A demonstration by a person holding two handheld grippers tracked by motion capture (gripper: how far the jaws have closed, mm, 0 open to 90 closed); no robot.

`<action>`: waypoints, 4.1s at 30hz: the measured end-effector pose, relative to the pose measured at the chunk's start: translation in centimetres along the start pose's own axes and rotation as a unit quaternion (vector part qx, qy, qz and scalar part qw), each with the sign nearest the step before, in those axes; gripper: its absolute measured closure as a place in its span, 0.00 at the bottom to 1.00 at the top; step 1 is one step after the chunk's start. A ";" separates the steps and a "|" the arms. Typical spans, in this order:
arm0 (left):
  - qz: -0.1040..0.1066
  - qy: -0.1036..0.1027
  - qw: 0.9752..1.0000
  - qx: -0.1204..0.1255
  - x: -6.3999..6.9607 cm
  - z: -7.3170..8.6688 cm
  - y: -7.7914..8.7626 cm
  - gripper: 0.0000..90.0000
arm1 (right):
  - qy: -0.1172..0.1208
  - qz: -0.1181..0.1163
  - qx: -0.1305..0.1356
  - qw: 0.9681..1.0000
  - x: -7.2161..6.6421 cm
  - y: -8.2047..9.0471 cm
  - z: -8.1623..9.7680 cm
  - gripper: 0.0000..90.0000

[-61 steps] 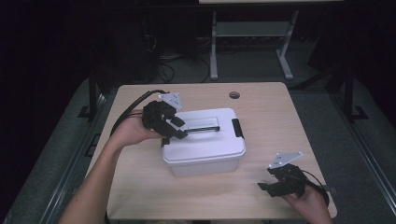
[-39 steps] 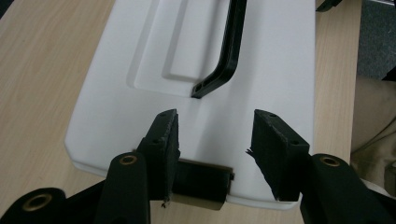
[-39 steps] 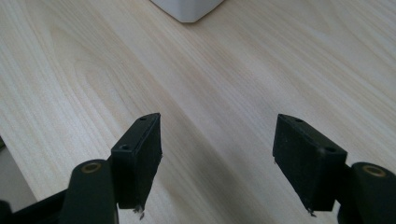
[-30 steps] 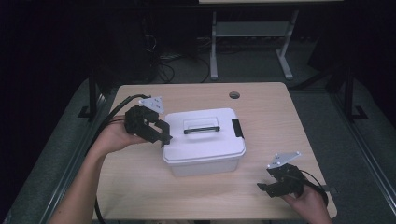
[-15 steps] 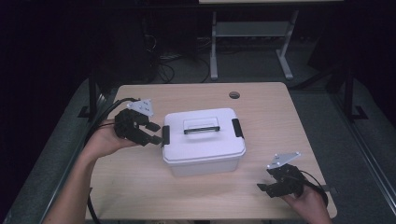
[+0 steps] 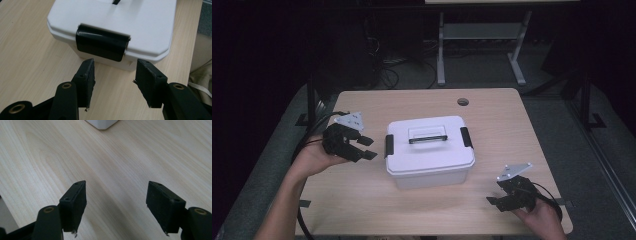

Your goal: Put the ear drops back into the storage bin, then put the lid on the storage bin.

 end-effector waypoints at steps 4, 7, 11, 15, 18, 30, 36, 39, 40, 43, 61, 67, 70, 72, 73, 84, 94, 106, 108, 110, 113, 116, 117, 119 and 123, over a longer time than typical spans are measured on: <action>-0.001 0.005 1.000 0.000 0.1 0.8 -0.1 0.54 | 0.000 0.000 0.001 1.000 0.0 0.0 0.0 0.36; 0.000 0.009 1.000 0.001 0.1 1.3 0.0 0.54 | -0.002 -0.001 0.000 1.000 0.0 0.0 0.0 0.36; 0.000 0.014 1.000 0.000 0.1 1.9 0.0 0.54 | -0.001 -0.001 0.000 1.000 -0.1 0.0 0.0 0.36; -0.003 0.017 1.000 0.000 0.1 2.5 0.0 0.53 | -0.002 0.000 -0.001 1.000 -0.1 0.0 -0.1 0.35; -0.002 0.022 1.000 -0.002 0.1 3.0 -0.1 0.53 | -0.002 0.001 -0.001 1.000 0.0 0.0 0.0 0.35; -0.001 0.030 1.000 -0.003 0.2 4.5 -0.8 0.53 | -0.006 0.001 -0.002 1.000 0.0 0.0 0.1 0.35; -0.004 0.038 0.999 -0.001 0.2 5.2 -0.9 0.53 | -0.004 0.003 -0.003 1.000 0.1 -0.1 0.1 0.35; -0.003 0.039 0.999 -0.003 0.2 5.6 -1.0 0.53 | -0.003 0.003 -0.003 1.000 0.1 -0.1 0.0 0.35; -0.004 0.039 0.999 -0.004 0.2 5.7 -1.1 0.53 | -0.003 0.003 -0.003 1.000 0.1 -0.1 0.0 0.35; -0.005 0.040 0.999 -0.004 0.2 6.0 -1.2 0.53 | -0.004 0.003 -0.003 1.000 0.1 -0.1 0.1 0.35; -0.010 0.054 0.998 -0.002 0.4 7.6 -1.7 0.51 | -0.006 0.003 -0.006 1.000 0.2 -0.1 0.2 0.35; -0.015 0.059 0.998 0.000 0.5 8.3 -1.9 0.51 | -0.004 0.003 -0.007 1.000 0.3 -0.2 0.1 0.35; -0.017 0.062 0.998 0.001 0.5 8.7 -2.0 0.50 | -0.005 0.001 -0.009 1.000 0.2 -0.3 0.1 0.35; -0.019 0.066 0.998 0.003 0.6 8.9 -2.1 0.49 | -0.005 0.000 -0.010 1.000 0.2 -0.4 0.1 0.35; -0.018 0.065 0.998 0.001 0.6 9.0 -2.1 0.49 | -0.005 0.001 -0.011 1.000 0.2 -0.4 0.1 0.35; -0.025 0.072 0.997 -0.001 0.9 10.3 -2.3 0.48 | -0.004 0.000 -0.014 1.000 0.2 -0.6 0.1 0.35; -0.028 0.078 0.997 -0.001 1.2 11.5 -2.2 0.47 | -0.004 0.001 -0.015 1.000 0.1 -0.6 0.1 0.35; -0.040 0.080 0.996 0.000 1.6 12.6 -2.0 0.45 | -0.004 0.000 -0.016 1.000 0.0 -0.7 0.1 0.35; -0.040 0.081 0.996 0.001 1.7 12.8 -2.0 0.45 | -0.004 -0.001 -0.016 1.000 0.0 -0.7 0.1 0.35; -0.041 0.086 0.995 0.002 1.8 13.0 -1.9 0.45 | -0.003 -0.001 -0.016 1.000 0.0 -0.7 0.1 0.35; -0.042 0.086 0.995 0.002 2.0 13.2 -1.8 0.45 | -0.003 -0.001 -0.017 1.000 -0.1 -0.8 0.1 0.35; -0.045 0.085 0.995 0.000 2.1 13.5 -1.8 0.44 | -0.003 0.000 -0.017 1.000 -0.1 -0.7 0.1 0.35; -0.045 0.085 0.995 0.000 2.1 13.6 -1.8 0.44 | -0.003 0.000 -0.017 1.000 -0.1 -0.7 0.1 0.35; -0.046 0.085 0.995 0.000 2.2 13.8 -1.8 0.44 | -0.003 0.000 -0.016 1.000 -0.1 -0.7 0.1 0.35; -0.047 0.088 0.995 0.003 2.5 14.1 -1.7 0.44 | -0.002 0.000 -0.016 1.000 -0.2 -0.8 0.2 0.35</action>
Point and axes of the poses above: each handheld gripper's, and its own axes: y roughly backward along the jaws, z roughly out of its underside, x roughly to its right, the point moved 3 cm from there along -y, roughly forward along the jaws, and after that the axes turned 9 degrees about -z, right-handed, at the moved point
